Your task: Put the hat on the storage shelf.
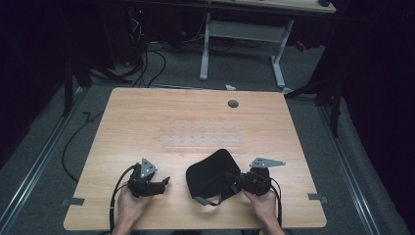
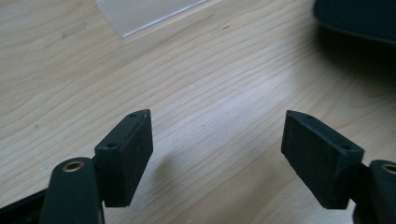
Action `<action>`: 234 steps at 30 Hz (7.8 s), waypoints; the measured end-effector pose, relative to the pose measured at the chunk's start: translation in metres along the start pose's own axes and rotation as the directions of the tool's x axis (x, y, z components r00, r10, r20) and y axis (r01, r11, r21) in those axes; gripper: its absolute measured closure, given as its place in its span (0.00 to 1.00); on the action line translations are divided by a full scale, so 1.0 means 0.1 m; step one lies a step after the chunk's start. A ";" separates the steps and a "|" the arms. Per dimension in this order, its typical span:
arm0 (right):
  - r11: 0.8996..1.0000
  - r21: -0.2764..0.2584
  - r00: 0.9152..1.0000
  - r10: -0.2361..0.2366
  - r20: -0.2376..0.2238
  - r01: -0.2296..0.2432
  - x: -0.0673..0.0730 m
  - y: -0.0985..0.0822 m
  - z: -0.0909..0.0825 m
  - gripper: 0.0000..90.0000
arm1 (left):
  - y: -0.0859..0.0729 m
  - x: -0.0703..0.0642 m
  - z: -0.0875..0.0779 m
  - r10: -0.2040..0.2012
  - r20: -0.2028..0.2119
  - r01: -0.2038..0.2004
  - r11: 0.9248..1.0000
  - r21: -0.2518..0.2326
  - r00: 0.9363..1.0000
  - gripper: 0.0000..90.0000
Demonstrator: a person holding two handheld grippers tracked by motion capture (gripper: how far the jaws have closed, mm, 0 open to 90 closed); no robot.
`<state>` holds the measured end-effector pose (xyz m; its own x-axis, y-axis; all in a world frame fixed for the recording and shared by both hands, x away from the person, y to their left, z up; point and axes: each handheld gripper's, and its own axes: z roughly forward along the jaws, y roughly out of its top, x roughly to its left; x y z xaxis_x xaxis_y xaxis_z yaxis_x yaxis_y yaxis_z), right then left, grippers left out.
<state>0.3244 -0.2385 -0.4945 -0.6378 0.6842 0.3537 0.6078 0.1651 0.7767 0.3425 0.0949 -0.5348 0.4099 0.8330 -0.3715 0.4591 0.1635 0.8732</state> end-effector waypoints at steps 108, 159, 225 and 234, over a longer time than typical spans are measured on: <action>0.994 -0.090 0.995 0.069 0.074 -0.062 -0.14 0.20 -0.16 0.54 | 0.47 -0.81 -0.47 0.035 0.443 -0.059 0.997 0.040 0.896 0.96; 0.993 0.111 0.865 -0.083 0.495 0.032 -0.43 -0.24 0.05 0.39 | 1.25 -0.28 -0.28 -0.068 0.291 0.121 0.978 -0.168 0.954 0.96; 0.993 0.112 0.866 -0.086 0.493 0.034 -0.42 -0.24 0.05 0.38 | 1.27 0.02 0.54 -0.016 0.119 0.039 0.980 -0.193 0.993 0.96; 0.993 0.112 0.866 -0.084 0.493 0.033 -0.42 -0.25 0.05 0.38 | 1.19 0.06 0.53 -0.032 0.113 0.052 0.983 -0.178 0.993 0.96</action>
<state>0.3387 -0.2676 -0.5311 -0.3701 0.9288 -0.0165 0.6355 0.2661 0.7248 0.4417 0.0913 -0.4505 0.4814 0.7625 -0.4322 0.3318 0.2979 0.8951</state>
